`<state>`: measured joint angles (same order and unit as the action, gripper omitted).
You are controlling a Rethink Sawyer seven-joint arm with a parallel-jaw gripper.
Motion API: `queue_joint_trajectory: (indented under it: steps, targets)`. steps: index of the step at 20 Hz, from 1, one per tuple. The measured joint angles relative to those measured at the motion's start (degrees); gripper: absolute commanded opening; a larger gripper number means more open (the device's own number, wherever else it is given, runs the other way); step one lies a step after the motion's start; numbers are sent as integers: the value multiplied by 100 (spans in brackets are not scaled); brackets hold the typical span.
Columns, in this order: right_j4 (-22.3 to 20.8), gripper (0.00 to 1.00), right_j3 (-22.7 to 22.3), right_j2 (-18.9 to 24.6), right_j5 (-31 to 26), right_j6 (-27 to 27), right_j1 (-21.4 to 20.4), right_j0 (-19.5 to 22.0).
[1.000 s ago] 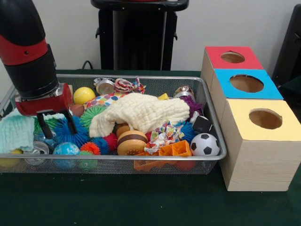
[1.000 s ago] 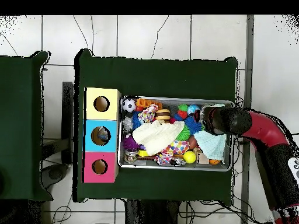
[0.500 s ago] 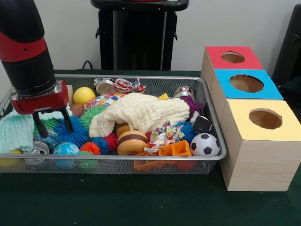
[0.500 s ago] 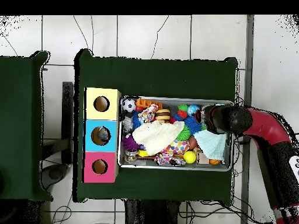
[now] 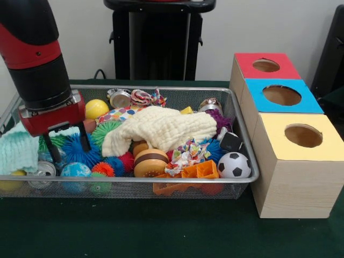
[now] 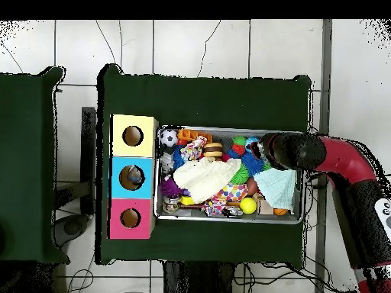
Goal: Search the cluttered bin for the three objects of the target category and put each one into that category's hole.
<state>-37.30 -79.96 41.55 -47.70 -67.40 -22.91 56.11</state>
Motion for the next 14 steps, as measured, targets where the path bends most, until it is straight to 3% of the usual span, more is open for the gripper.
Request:
queue_joint_trajectory:
  steps: [6,14]
  targets:
    - [-18,100,0,87,0,542,-18,1]
    - [-2,100,4,80,0,634,-71,-1]
